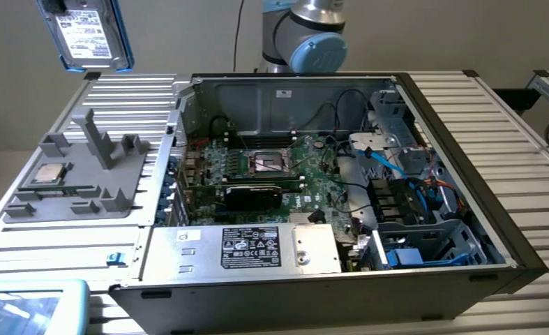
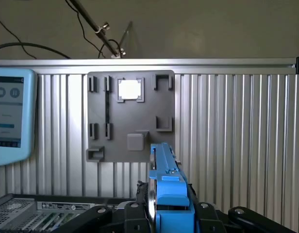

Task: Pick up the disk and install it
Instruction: 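Pick up the disk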

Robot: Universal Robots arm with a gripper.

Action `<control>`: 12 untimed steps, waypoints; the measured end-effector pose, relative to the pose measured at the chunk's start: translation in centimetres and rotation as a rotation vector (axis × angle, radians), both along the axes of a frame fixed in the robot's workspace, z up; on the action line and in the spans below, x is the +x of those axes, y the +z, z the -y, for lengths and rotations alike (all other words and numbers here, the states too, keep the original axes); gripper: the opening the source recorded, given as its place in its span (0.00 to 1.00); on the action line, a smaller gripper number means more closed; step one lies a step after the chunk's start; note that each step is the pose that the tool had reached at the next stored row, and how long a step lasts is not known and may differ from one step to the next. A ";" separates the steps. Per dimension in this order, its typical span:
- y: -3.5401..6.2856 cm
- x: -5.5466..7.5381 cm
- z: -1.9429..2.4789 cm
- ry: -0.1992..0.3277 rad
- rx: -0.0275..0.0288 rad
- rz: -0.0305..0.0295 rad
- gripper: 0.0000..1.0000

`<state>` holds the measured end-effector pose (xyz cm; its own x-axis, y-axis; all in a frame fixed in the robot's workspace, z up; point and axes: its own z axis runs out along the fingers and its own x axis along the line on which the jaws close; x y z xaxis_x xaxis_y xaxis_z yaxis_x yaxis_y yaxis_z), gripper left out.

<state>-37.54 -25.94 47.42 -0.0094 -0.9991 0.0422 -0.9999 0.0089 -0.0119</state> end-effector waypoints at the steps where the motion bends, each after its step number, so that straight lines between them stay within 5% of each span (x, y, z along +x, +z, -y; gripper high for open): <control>1: 0.01 0.2 0.10 0.000 0.0000 -0.0001 0.37; 12: 0.63 3.4 0.72 0.000 0.0000 0.0001 0.37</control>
